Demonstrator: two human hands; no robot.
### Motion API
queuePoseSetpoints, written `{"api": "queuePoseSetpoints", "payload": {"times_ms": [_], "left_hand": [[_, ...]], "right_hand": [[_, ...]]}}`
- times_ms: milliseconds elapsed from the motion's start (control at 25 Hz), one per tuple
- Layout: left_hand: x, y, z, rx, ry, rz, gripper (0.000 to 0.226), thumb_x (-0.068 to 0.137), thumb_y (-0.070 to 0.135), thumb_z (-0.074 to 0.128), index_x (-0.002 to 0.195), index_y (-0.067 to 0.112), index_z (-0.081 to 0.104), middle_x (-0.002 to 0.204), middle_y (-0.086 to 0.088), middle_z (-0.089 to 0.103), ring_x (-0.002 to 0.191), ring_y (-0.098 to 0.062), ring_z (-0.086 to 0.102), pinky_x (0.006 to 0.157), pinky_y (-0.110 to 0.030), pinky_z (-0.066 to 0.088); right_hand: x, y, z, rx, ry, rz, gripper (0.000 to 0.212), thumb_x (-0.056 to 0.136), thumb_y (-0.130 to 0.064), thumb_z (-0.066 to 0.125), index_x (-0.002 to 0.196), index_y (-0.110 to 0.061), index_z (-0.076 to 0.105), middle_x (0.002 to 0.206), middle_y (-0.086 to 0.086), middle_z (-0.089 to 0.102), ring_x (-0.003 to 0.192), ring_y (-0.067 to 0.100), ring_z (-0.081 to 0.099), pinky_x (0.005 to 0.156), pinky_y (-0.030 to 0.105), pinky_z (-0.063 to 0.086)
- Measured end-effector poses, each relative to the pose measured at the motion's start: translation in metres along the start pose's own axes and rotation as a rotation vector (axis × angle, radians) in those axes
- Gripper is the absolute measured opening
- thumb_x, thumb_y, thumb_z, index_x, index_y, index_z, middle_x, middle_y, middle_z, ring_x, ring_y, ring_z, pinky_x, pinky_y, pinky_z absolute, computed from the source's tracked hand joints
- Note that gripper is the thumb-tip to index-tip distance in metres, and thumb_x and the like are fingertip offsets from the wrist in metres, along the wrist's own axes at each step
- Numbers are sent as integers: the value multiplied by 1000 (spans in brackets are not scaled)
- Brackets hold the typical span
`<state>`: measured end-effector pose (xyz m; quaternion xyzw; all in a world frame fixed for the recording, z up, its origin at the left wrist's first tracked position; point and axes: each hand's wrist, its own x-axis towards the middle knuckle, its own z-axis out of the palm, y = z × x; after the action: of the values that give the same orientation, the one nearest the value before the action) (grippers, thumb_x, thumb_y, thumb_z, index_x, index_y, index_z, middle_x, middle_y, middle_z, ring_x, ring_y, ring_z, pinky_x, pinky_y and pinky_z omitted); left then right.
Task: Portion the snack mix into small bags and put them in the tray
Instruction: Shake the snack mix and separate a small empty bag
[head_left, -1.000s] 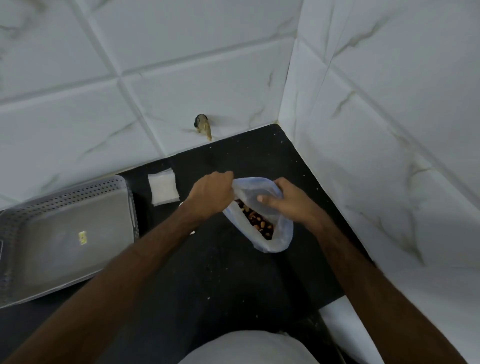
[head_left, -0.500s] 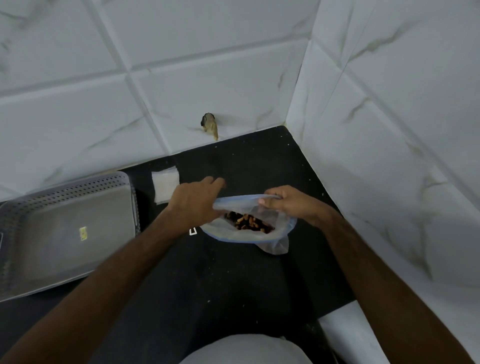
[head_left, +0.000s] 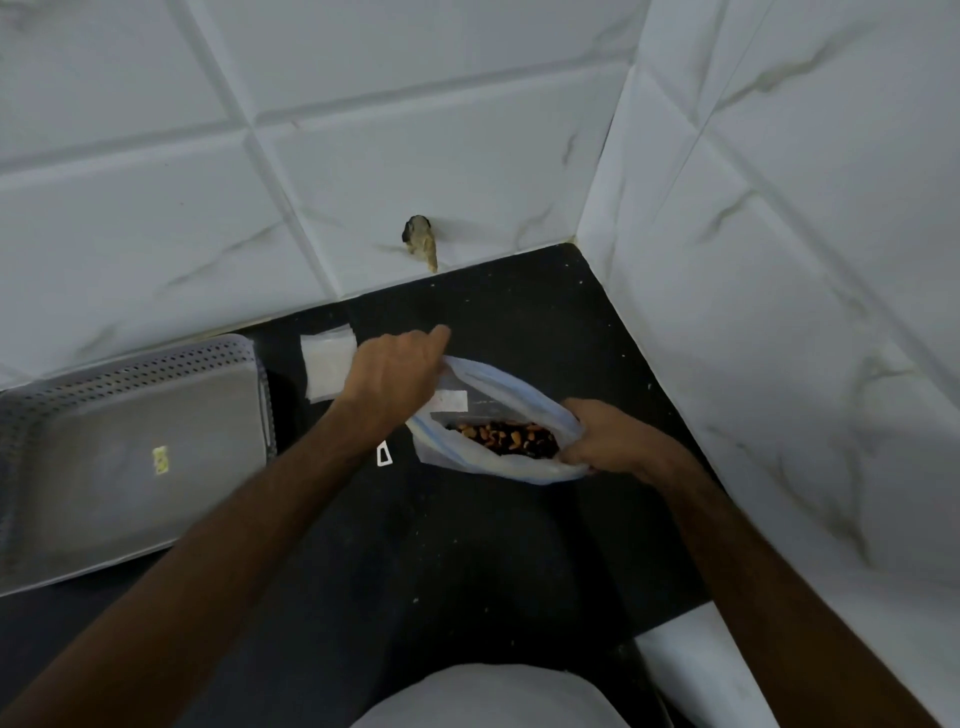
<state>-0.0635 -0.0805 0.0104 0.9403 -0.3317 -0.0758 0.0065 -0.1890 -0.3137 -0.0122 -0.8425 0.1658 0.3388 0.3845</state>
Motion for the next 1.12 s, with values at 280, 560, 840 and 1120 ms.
{"api": "queuePoseSetpoints", "payload": {"times_ms": [280,560,840,1120], "left_hand": [[-26,-9,19,-419,-37,-146,20,108,35,39,99,23,52,84,-1,63,63,-13,63,58,-24,48],[-44,-20,25,-787,-331,-188,30,108,41,38,96,23,58,74,-3,64,48,-9,61,47,-26,52],[-78,7,18,-788,-320,-302,53,100,46,58,138,21,29,85,-4,69,52,-15,71,47,-26,55],[-57,1,32,-1119,4,-399,43,102,19,56,137,22,32,101,-8,65,54,-13,65,47,-24,50]], "right_hand": [[-1,-3,29,-37,560,-174,23,103,-46,43,99,-27,54,85,-8,58,77,5,60,67,26,50],[1,20,36,-16,439,-88,35,100,-55,42,96,-23,56,90,-4,58,84,13,62,76,34,56],[29,-22,23,-394,513,-524,63,91,-65,48,139,-25,45,134,-2,55,117,13,55,98,39,49],[50,-47,1,-482,369,-415,22,103,-41,46,105,-22,56,91,-2,64,75,11,64,70,33,57]]}}
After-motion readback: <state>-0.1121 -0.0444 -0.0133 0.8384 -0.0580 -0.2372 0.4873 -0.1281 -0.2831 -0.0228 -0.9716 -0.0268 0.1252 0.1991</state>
